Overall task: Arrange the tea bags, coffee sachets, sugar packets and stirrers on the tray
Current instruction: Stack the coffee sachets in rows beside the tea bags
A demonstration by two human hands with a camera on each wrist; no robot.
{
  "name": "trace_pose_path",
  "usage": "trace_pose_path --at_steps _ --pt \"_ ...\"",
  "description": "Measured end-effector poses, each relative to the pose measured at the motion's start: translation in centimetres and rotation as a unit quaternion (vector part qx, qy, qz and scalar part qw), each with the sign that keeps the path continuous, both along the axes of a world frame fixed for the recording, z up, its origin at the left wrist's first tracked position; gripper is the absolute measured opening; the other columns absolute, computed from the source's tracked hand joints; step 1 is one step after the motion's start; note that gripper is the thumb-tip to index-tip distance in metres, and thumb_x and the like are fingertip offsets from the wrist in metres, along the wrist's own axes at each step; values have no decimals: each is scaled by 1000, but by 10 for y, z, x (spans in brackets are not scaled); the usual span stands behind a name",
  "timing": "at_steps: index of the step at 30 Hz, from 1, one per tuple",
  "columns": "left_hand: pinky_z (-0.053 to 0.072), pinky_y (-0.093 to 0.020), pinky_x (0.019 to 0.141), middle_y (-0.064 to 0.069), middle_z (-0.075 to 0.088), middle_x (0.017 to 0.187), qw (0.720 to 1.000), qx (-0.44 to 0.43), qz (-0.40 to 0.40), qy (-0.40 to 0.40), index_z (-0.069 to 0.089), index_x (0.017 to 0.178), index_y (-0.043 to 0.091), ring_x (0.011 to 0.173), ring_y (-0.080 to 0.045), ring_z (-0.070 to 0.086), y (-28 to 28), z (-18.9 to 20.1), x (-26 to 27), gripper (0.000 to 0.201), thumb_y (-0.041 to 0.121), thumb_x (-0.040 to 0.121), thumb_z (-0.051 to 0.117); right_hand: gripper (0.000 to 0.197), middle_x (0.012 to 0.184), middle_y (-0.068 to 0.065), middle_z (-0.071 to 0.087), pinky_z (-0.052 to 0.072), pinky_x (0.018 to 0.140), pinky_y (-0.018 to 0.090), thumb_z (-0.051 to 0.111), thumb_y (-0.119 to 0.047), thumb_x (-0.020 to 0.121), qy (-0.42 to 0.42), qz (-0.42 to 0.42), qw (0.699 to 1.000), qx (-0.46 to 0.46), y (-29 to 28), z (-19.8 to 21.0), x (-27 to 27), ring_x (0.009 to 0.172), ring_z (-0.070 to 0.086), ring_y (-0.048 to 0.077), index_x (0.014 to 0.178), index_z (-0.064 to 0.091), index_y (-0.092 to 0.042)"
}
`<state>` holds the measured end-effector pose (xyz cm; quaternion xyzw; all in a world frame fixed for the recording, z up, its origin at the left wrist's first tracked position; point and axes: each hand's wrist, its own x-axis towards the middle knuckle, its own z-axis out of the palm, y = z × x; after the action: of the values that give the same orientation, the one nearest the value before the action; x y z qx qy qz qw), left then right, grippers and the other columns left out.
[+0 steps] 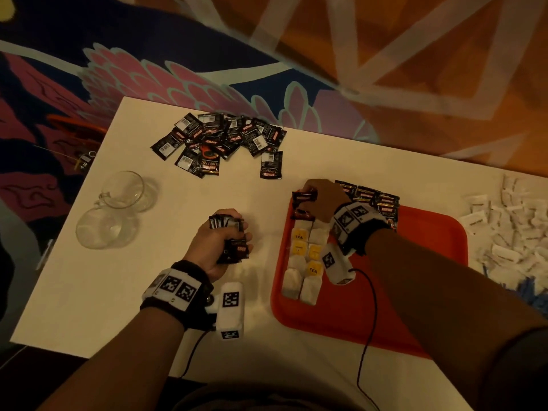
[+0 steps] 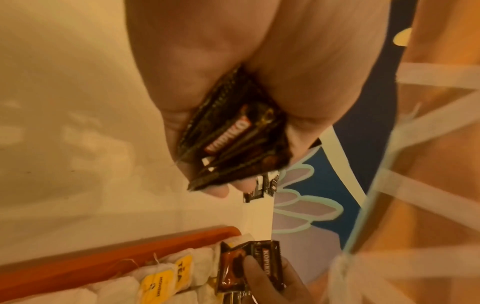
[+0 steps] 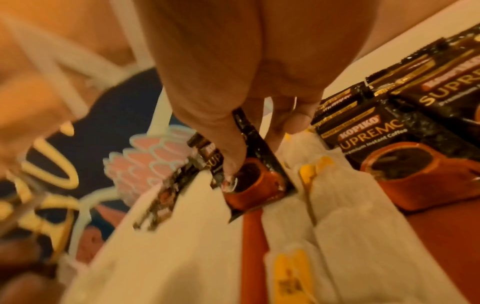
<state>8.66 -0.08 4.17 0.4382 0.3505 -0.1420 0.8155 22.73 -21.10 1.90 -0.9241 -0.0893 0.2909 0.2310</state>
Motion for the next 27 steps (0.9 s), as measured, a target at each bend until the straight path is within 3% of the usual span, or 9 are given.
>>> trace_pose_path --at_steps 4,6,9,13,15,18,21,24,27 --pt "46 -27 48 -6 55 68 993 110 -34 -33 56 83 16 59 -19 57 -22 14 19 21 1 89 69 33 106 -2 62 42 69 19 77 -21 82 10 -50 993 105 -16 28 -9 88 57 14 105 54 -23" --pt "46 -29 49 -4 58 65 986 149 -52 -61 55 86 15 61 -21 60 -40 20 30 21 10 86 76 40 102 -1 68 51 71 24 80 -15 78 40 -71 981 179 -23 40 -21 82 65 14 105 52 -25" --pt "47 -29 50 -14 63 79 975 183 -74 -101 59 88 16 62 -25 61 -71 28 41 18 11 86 76 48 89 -6 70 54 66 23 83 -11 74 53 -78 967 239 -34 53 -44 72 68 2 109 53 -25" --pt "55 -43 71 -15 64 99 966 201 -93 -135 63 84 24 87 -36 63 -105 32 46 21 11 82 79 56 111 -7 60 50 79 24 85 -19 73 11 -61 970 233 -57 63 -67 94 60 7 118 52 -23" --pt "51 -35 65 -12 63 98 961 200 -128 -142 63 86 24 83 -31 59 -119 35 44 22 10 82 80 56 119 -5 56 44 81 24 83 -21 74 -15 -59 976 210 -72 62 -76 102 54 11 120 51 -21" --pt "51 -24 60 -13 63 102 949 188 -188 -171 62 90 17 85 -24 63 -141 39 41 21 2 84 75 53 112 -9 53 43 73 19 82 -19 75 -41 -80 973 214 -95 61 -86 97 54 9 116 50 -19" --pt "55 -36 72 -13 63 98 942 207 -185 -188 63 84 20 89 -29 62 -160 40 42 25 -1 82 76 49 101 -7 62 47 66 13 81 -20 77 -19 -148 960 237 -115 61 -95 84 61 -1 113 50 -17" --pt "56 -52 88 -6 65 96 953 214 -136 -168 65 77 30 101 -39 65 -175 39 40 24 10 72 77 30 97 -1 72 58 75 37 78 -29 80 13 -188 952 239 -126 50 -108 87 69 13 105 65 -17" --pt "59 -54 82 -12 70 97 975 165 -111 -102 65 78 28 96 -39 69 -186 33 34 24 6 75 74 27 93 6 74 58 78 44 77 -30 80 26 -218 949 228 -133 45 -120 85 70 22 98 70 -11"
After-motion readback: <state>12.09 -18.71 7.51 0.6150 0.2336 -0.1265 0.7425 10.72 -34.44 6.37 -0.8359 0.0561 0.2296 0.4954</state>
